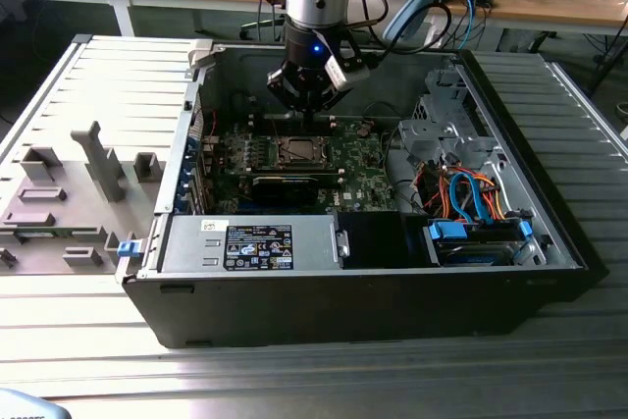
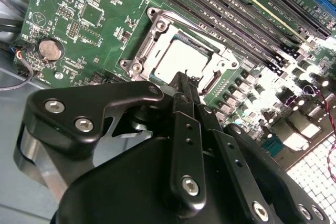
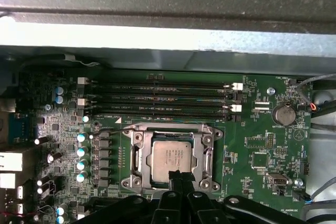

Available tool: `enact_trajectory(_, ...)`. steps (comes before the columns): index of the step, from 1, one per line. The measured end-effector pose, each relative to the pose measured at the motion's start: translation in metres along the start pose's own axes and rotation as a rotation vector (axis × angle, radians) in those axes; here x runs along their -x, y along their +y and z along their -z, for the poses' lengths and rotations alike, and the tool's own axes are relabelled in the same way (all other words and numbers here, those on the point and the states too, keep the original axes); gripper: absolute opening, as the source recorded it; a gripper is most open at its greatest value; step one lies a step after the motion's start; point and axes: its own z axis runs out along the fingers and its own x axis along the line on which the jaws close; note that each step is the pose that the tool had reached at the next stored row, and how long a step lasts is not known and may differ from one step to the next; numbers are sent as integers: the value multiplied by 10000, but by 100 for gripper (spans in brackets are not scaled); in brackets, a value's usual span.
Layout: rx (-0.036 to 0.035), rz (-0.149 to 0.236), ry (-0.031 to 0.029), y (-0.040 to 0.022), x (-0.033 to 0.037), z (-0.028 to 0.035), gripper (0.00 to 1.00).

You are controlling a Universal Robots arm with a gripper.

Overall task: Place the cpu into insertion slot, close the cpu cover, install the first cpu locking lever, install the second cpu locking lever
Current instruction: 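Install the first cpu locking lever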

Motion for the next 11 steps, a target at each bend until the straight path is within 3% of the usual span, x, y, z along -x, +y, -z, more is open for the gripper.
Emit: enact_trajectory(11, 0, 134, -6, 0, 0, 0, 11)
